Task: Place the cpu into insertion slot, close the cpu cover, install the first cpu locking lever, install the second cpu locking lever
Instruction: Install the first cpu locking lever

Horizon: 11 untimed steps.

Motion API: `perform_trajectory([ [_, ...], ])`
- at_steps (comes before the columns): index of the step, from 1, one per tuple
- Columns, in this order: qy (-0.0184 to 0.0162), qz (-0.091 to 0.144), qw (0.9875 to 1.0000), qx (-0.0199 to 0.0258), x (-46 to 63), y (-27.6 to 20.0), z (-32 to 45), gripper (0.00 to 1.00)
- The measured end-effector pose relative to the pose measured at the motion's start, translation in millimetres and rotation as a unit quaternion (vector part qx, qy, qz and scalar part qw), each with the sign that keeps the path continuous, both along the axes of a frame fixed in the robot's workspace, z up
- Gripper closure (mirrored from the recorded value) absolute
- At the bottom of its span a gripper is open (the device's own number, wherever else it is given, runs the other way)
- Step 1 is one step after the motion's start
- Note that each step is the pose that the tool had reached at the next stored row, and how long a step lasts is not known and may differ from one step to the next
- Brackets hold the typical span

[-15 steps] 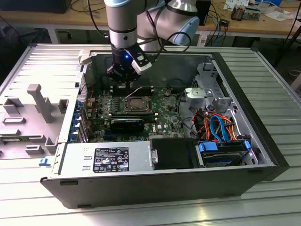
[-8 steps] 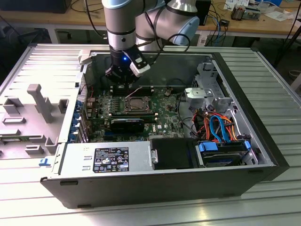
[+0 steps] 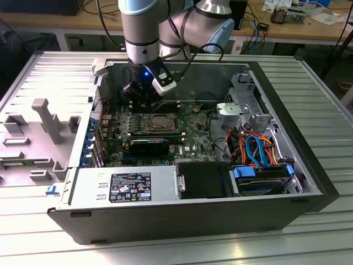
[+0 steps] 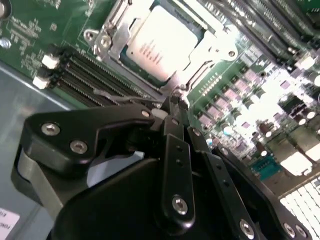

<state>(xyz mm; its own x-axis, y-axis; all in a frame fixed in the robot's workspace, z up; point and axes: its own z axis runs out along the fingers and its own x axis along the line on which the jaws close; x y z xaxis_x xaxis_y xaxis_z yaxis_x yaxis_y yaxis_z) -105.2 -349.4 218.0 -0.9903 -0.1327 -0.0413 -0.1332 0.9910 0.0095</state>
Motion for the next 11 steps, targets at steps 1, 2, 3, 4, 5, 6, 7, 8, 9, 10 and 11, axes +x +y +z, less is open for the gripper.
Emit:
perform_trajectory([
  [1, 0.0000, 0.000, 1.0000, 0.0001, 0.0, -0.5, -0.2, 0.89],
  [2, 0.0000, -0.001, 1.0000, 0.0001, 0.0, -0.7, -0.3, 0.89],
  [3, 0.0000, -0.002, 1.0000, 0.0000, 0.3, -0.8, -0.8, 0.89],
  [4, 0.0000, -0.008, 1.0000, 0.0000, 0.6, -0.5, -2.0, 0.89],
  [5, 0.0001, -0.009, 1.0000, 0.0000, 0.7, 0.8, -2.6, 0.89],
  [6, 0.0000, -0.010, 0.9999, 0.0000, 0.8, 2.3, -3.1, 0.89],
  [7, 0.0000, -0.010, 0.9999, 0.0000, 0.8, 4.4, -3.6, 0.89],
  [8, 0.0000, -0.010, 0.9999, 0.0000, 0.8, 6.2, -3.8, 0.89],
  [9, 0.0000, -0.010, 0.9999, 0.0000, 0.8, 8.0, -4.0, 0.89],
  [10, 0.0000, -0.010, 1.0000, 0.0000, 0.8, 9.4, -4.1, 0.89],
  [11, 0.0000, -0.002, 1.0000, 0.0000, 0.8, 10.4, -4.6, 0.89],
])
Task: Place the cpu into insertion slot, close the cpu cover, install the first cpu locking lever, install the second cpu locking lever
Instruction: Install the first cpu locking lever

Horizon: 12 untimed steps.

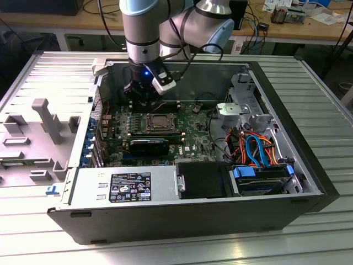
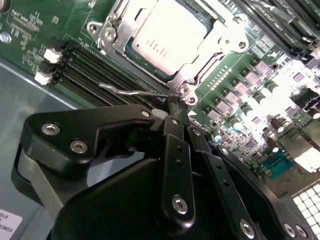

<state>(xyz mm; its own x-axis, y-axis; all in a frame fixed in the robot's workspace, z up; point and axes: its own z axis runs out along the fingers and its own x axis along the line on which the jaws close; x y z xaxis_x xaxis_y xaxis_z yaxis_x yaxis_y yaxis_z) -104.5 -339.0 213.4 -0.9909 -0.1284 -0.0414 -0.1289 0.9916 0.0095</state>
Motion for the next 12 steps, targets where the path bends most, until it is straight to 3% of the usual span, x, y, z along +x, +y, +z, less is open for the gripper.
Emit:
perform_trajectory([
  [12, 0.0001, 0.006, 1.0000, -0.0001, 2.4, 0.0, -6.1, 0.89],
])
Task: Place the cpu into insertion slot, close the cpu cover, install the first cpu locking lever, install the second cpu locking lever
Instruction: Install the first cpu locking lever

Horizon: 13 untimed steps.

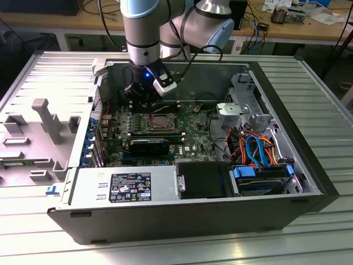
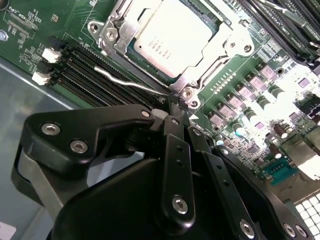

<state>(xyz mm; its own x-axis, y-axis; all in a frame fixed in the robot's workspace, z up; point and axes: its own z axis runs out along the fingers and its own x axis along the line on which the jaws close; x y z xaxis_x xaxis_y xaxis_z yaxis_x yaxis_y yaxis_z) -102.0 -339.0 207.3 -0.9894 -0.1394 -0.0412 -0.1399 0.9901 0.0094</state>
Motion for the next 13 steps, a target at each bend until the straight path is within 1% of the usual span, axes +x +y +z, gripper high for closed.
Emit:
perform_trajectory([
  [6, 0.0000, 0.000, 1.0000, 0.0000, 5.9, 0.0, -2.8, 0.89],
  [8, 0.0001, 0.000, 1.0000, 0.0000, 9.8, 0.0, -3.8, 0.89],
  [10, 0.0004, 0.000, 1.0000, 0.0000, 28.8, 0.0, -7.1, 0.89],
  [13, 0.0007, 0.000, 1.0000, -0.0001, 35.6, 0.3, -7.1, 0.89],
])
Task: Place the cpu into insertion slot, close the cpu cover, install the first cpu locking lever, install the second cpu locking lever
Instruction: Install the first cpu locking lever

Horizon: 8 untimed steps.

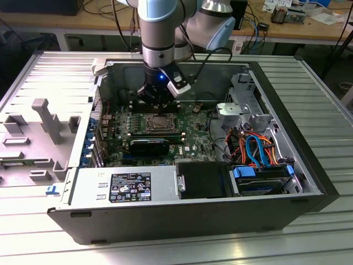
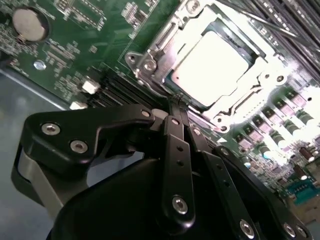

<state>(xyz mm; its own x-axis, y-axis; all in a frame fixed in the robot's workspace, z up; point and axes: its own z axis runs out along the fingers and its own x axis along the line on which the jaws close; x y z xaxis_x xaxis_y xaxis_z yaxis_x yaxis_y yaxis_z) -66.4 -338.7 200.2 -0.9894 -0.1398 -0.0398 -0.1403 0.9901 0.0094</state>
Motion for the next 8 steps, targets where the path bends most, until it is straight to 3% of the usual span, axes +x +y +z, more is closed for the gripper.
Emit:
perform_trajectory([
  [8, 0.0000, 0.001, 1.0000, 0.0008, 9.4, 2.8, 0.1, 0.89],
])
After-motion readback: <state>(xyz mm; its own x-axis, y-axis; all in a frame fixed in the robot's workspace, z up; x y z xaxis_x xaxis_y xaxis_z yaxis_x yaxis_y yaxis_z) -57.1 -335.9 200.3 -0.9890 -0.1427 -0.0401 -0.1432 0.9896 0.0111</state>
